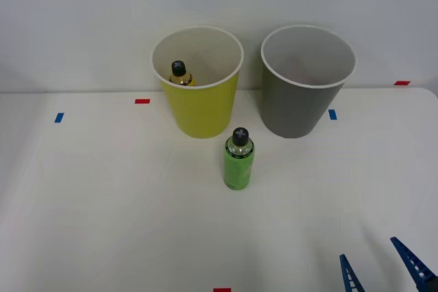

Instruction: Put cans in the gray bin, plastic bottles in the light green bin

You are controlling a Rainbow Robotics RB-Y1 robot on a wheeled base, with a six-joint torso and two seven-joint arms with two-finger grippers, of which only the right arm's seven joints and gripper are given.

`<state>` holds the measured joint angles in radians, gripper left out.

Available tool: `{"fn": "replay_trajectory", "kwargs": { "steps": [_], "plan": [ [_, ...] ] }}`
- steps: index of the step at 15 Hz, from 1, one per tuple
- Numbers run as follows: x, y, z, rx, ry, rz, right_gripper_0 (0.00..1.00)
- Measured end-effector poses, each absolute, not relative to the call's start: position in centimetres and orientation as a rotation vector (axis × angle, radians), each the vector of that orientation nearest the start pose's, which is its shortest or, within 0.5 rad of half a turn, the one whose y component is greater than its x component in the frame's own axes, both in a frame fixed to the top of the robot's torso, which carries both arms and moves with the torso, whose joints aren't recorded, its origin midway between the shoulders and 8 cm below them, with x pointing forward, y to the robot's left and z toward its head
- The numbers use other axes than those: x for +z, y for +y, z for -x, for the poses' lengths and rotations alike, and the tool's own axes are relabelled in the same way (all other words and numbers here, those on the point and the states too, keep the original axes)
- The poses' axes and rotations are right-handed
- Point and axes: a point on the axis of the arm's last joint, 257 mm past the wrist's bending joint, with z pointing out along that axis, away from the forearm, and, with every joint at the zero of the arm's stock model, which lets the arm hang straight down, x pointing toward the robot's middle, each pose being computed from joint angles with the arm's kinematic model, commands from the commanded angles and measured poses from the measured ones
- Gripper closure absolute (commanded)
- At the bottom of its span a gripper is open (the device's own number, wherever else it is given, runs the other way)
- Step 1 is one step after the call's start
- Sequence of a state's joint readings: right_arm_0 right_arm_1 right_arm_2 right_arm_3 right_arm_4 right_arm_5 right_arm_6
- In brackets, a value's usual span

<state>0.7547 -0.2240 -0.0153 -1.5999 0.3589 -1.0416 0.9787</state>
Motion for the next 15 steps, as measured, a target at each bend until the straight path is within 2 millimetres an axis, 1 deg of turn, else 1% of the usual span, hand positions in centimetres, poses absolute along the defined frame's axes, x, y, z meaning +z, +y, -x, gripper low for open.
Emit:
{"fn": "replay_trajectory", "kwargs": {
  "steps": [15],
  "plan": [
    [-26.73,-25.91,-24.70,0.282,1.359,0.164,0.00]
  ]
}}
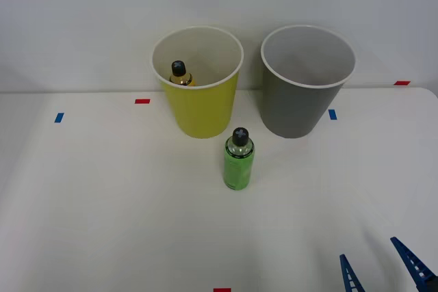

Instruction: Put cans in the gray bin, plastic bottles in the light green bin

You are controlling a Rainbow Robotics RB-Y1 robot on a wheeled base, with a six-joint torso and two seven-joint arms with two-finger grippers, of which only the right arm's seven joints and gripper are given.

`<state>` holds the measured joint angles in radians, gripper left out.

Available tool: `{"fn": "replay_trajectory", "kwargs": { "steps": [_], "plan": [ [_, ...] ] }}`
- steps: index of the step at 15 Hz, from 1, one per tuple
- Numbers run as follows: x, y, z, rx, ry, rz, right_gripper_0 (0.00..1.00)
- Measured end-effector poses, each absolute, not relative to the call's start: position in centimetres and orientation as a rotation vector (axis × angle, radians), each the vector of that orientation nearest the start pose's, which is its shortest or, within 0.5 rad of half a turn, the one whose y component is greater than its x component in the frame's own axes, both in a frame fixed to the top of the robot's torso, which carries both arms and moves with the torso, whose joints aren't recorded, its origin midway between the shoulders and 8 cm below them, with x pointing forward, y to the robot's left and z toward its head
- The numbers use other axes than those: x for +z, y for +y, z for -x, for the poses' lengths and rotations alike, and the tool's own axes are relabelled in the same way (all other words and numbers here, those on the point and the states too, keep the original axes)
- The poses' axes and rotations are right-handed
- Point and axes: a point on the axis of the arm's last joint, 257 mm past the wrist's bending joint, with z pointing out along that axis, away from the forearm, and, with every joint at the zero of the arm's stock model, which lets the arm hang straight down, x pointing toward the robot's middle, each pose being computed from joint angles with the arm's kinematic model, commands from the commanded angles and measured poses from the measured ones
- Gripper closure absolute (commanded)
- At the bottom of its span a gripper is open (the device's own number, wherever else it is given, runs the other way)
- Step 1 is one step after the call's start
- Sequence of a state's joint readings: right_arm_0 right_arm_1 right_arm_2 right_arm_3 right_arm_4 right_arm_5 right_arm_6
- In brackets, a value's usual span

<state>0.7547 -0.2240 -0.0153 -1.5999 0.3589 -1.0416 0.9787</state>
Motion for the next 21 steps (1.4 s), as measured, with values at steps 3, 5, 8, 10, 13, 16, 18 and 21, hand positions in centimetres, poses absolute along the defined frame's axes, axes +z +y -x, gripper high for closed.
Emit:
{"fn": "replay_trajectory", "kwargs": {
  "steps": [3,5,8,10,13,16,18,21],
  "plan": [
    [-26.7,-25.9,-24.7,0.282,1.359,0.164,0.00],
    [-26.7,-25.9,-24.7,0.282,1.359,0.164,0.00],
    [-26.7,-25.9,-24.7,0.282,1.359,0.164,0.00],
    [-27.8,-26.0,-24.6,0.285,1.383,0.149,0.00],
    [-26.5,-26.0,-24.3,0.319,1.322,0.190,0.00],
    [-26.2,-25.4,-24.4,0.285,1.301,0.269,0.00],
    [-26.1,-24.2,-24.5,0.231,1.271,0.335,0.00],
    [-25.8,-22.2,-24.6,0.224,1.235,0.323,0.00]
  ]
}}
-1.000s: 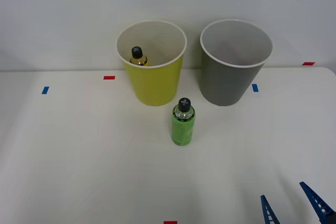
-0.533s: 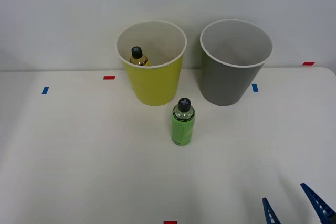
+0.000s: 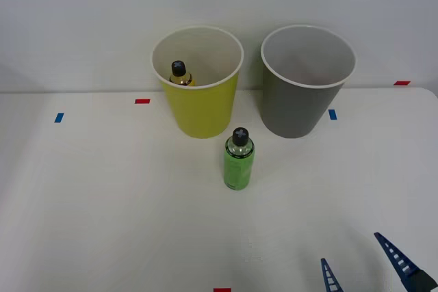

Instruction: Put cans in the gray bin, plastic bottles in the light green bin

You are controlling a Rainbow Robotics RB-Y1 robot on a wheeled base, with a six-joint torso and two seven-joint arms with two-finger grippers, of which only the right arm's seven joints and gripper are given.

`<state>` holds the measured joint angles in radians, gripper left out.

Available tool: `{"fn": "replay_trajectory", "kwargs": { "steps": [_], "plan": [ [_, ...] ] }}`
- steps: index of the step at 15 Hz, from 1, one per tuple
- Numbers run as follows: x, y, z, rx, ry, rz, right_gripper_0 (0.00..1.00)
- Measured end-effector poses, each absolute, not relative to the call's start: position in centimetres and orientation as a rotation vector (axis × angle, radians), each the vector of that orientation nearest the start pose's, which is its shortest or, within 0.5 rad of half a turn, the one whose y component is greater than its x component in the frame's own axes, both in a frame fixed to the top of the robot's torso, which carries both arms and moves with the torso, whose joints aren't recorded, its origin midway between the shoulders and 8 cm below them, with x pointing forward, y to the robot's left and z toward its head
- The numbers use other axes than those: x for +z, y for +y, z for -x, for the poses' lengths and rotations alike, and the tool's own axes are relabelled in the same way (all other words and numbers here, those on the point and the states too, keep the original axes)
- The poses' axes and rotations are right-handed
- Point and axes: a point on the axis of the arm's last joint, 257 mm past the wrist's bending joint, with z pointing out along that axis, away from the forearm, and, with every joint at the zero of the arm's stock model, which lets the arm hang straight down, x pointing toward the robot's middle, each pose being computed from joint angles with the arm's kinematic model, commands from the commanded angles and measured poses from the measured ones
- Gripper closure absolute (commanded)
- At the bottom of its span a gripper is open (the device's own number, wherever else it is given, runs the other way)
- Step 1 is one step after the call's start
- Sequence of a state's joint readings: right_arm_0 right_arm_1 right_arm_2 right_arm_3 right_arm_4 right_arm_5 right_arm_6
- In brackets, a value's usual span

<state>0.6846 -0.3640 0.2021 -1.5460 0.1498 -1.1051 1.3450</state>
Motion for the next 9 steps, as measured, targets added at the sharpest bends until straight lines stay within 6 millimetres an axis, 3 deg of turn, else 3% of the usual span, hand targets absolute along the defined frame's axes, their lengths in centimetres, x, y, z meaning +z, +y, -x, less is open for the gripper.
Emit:
{"fn": "replay_trajectory", "kwargs": {
  "steps": [6,9],
  "plan": [
    [-25.1,-19.8,-26.6,0.242,1.201,0.311,0.00],
    [-25.2,-17.5,-28.4,0.283,1.211,0.342,0.00]
  ]
}}
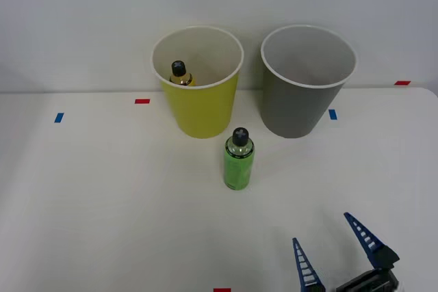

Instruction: Put cans in the gray bin, plastic bottles in the light green bin

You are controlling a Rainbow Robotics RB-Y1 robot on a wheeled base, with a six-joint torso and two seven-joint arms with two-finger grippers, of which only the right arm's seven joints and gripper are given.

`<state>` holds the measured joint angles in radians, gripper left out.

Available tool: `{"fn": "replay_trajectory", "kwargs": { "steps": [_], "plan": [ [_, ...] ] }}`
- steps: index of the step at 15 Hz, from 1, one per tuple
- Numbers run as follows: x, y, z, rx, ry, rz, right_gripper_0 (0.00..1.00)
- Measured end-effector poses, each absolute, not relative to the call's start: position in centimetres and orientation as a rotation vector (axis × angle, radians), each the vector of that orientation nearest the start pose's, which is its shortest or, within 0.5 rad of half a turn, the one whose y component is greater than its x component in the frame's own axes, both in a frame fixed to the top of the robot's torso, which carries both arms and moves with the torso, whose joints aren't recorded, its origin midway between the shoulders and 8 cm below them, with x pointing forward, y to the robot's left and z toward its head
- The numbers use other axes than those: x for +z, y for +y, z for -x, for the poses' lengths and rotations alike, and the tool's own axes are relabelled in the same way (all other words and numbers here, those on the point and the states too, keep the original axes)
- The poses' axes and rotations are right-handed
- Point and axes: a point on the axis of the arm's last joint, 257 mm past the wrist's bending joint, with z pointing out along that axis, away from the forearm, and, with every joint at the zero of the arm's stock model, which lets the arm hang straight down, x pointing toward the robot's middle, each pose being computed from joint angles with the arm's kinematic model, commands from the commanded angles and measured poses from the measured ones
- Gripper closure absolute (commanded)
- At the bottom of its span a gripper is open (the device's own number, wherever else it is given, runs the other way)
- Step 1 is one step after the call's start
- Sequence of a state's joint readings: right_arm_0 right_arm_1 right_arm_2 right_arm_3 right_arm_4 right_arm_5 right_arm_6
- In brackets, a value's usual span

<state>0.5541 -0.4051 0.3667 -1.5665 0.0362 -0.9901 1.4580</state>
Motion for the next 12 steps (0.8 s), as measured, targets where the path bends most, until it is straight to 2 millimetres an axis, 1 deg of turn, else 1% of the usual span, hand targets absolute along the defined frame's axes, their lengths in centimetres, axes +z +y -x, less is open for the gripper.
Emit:
{"fn": "replay_trajectory", "kwargs": {
  "steps": [3,4,6,7,12],
  "plan": [
    [-25.1,-14.3,-31.0,0.345,1.226,0.367,0.00],
    [-24.9,-13.5,-31.9,0.369,1.229,0.356,0.00],
    [-24.4,-11.6,-34.4,0.406,1.240,0.342,0.00],
    [-24.1,-10.9,-35.3,0.411,1.240,0.341,0.00],
    [-23.3,-8.6,-39.1,0.353,1.254,0.373,0.00]
  ]
}}
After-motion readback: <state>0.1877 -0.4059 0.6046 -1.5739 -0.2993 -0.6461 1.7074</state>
